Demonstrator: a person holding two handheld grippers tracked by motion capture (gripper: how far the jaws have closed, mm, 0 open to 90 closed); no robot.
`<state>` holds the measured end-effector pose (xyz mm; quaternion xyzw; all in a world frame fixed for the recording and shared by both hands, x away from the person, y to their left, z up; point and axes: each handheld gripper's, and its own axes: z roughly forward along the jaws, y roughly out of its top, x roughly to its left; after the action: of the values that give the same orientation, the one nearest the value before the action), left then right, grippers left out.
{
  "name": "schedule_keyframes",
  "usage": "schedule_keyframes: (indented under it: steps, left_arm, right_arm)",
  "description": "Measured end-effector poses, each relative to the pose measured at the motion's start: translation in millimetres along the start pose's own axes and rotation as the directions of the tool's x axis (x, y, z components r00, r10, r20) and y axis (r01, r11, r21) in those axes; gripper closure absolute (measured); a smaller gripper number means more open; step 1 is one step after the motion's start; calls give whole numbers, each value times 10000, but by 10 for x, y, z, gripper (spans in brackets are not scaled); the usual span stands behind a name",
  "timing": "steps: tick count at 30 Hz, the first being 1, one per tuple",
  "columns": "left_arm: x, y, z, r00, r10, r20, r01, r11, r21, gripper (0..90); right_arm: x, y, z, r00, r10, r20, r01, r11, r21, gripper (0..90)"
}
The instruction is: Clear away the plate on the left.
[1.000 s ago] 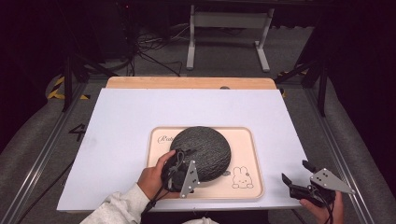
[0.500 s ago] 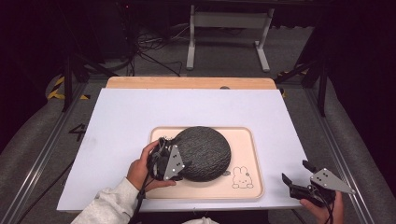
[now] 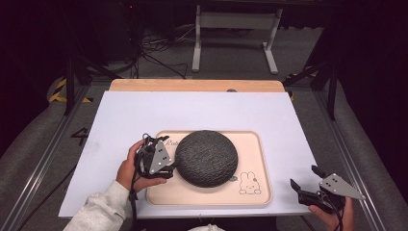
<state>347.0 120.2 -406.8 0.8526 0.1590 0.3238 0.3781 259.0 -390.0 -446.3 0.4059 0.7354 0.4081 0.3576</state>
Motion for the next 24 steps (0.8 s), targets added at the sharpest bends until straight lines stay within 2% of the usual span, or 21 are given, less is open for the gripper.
schedule_keyframes:
  steps: [5, 9, 13, 24]
  left_arm:
    - [75, -90, -38, 9997, -154, -214, 158, 9997, 172, 196]
    - [172, -206, -71, 9980, -582, -256, 589, 9978, 307, 190]
    - [224, -272, -92, 9969, -718, -318, 730, 9967, 366, 190]
    - [375, -531, -172, 9907, -1267, -495, 1301, 9888, 738, 171]
  right_arm:
    - [1, 1, 1, 10000, -5, 2, 5, 10000, 5, 125]
    - [2, 0, 1, 10000, -11, 16, 11, 10000, 20, 125]
    - [1, 0, 1, 10000, -6, 18, 6, 10000, 18, 125]
    - [1, -1, 0, 10000, -10, 33, 10, 10000, 22, 125]
